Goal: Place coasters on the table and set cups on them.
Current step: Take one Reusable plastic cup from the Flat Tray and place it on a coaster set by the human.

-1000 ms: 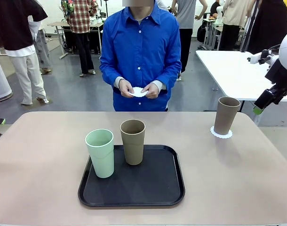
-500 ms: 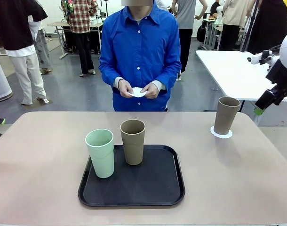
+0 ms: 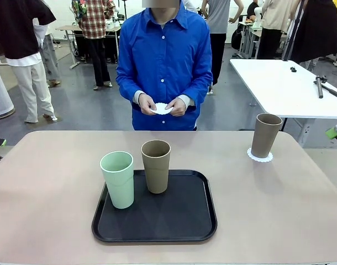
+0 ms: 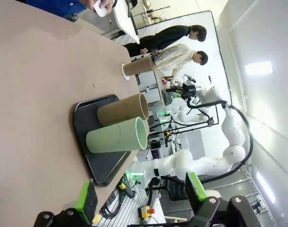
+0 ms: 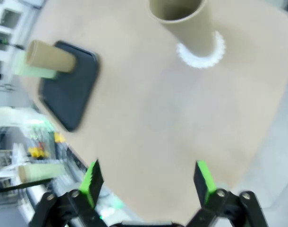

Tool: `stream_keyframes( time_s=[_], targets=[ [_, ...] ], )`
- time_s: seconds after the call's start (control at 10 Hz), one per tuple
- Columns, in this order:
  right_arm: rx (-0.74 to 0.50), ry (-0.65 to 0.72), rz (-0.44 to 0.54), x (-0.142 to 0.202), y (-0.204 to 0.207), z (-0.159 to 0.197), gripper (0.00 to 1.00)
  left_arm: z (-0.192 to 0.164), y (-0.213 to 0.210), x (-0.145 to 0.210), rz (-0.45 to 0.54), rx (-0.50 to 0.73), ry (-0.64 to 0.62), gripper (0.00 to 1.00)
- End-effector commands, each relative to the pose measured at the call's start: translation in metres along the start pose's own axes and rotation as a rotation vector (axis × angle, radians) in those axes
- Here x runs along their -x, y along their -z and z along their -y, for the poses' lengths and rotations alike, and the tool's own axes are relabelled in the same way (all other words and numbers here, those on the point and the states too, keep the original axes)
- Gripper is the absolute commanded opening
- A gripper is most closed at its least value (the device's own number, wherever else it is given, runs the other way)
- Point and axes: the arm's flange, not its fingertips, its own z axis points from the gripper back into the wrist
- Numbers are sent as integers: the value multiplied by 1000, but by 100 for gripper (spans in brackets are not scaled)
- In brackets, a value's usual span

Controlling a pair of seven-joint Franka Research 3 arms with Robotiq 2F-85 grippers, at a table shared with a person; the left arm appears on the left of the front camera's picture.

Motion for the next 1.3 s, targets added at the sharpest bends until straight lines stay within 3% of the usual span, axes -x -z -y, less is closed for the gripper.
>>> stream_keyframes(
  time_s=[0.0,0.2,0.3,0.5,0.8,1.2],
  targets=[
    [-287,98,69,-17,-5,54,100,1,-1,1,2,8,9,100],
    [-448,216,185,2,-4,94,100,1,-1,1,2,8,9,100],
    [-489,254,197,12,0,106,100,1,-1,1,2,8,9,100],
    [-514,310,180,34,0,125,100,1,-1,1,2,8,9,100],
    [-523,360,272,52,-1,134,100,1,-1,1,2,8,9,100],
    [-510,340,250,62,-4,139,100,1,-1,1,2,8,9,100]
  ],
)
